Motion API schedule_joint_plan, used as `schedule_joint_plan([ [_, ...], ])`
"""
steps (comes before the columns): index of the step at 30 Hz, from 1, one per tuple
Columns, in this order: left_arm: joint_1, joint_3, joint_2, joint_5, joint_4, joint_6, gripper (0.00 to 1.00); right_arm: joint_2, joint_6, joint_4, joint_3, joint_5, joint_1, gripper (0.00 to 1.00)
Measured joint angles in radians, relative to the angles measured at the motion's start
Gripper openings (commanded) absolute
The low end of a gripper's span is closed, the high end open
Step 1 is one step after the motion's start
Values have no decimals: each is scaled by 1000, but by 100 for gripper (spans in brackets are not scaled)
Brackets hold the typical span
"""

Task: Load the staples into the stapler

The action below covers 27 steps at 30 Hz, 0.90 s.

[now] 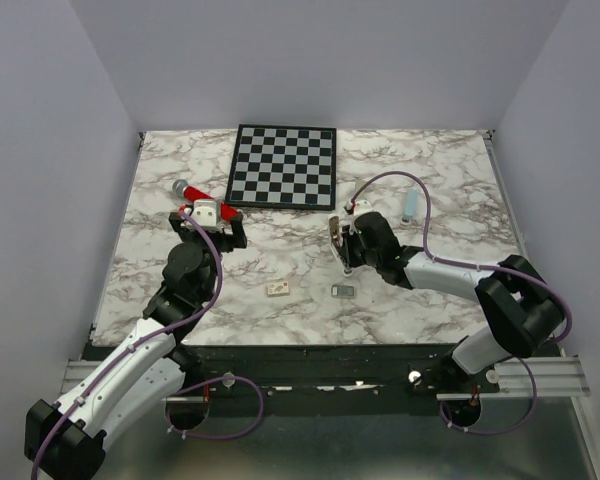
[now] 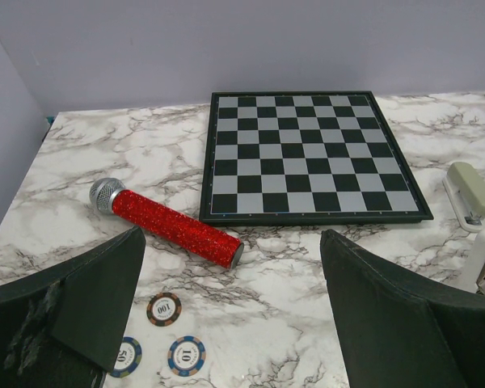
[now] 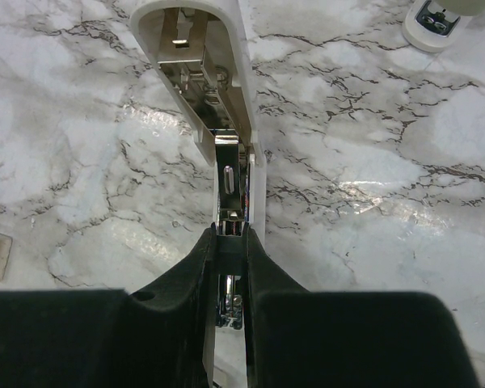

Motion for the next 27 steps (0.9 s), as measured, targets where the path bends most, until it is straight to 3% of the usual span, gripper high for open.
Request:
schedule_joint_plan([
  [27, 0, 0, -1, 0, 0, 0, 97, 28, -2, 8, 19, 0, 0, 7],
])
